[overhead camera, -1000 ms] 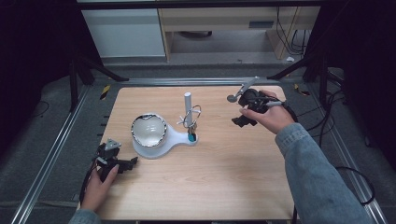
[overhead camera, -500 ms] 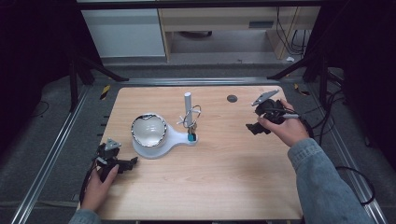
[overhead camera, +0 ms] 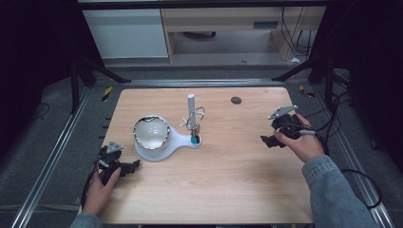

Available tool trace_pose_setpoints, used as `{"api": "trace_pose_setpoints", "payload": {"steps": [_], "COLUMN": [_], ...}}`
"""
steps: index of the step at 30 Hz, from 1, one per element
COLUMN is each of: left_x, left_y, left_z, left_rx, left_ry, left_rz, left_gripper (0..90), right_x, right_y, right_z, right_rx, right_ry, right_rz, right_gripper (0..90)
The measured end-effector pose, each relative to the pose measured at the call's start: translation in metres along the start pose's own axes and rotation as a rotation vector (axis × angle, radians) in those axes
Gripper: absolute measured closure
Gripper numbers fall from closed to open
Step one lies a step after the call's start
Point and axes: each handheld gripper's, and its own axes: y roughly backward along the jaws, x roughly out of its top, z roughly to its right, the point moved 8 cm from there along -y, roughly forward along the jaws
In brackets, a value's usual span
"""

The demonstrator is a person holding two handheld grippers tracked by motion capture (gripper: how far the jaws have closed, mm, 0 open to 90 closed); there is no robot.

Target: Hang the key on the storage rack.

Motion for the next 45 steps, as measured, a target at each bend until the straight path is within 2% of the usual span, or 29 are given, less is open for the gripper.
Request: {"api": "trace_pose_setpoints", "payload": {"steps": [10,25,28,37,42,45], "left_x": [0.0,0.0,0.0,0.0,0.0,0.0], "left_y": [0.0,0.0,0.0,0.0,0.0,0.0], "left_z": [0.0,0.0,0.0,0.0,0.0,0.0], "left_rx": [0.0,0.002,0.002,0.002,0.002,0.002], "left_ry": [0.0,0.0,0.0,0.0,0.0,0.0], "left_rz": [0.0,0.0,0.0,0.0,0.0,0.0], "left_gripper": [0.0,0.0,0.0,0.0,0.0,0.0], "right_x": [-0.037,-0.095,-0.101,-0.104,-0.104,-0.104], "right_y": [-0.01,-0.037,-0.042,-0.053,-0.058,-0.061], "right_z": [0.0,-0.018,-0.018,-0.005,-0.002,0.0], "right_rx": [-0.004,0.027,0.024,0.025,0.039,0.023], "right_ry": [-0.039,-0.107,-0.121,-0.239,-0.288,-0.305], "right_rz": [-0.013,-0.04,-0.036,0.043,0.075,0.119], "right_gripper": [8.8,9.3,9.4,7.8,5.6,4.5]}}
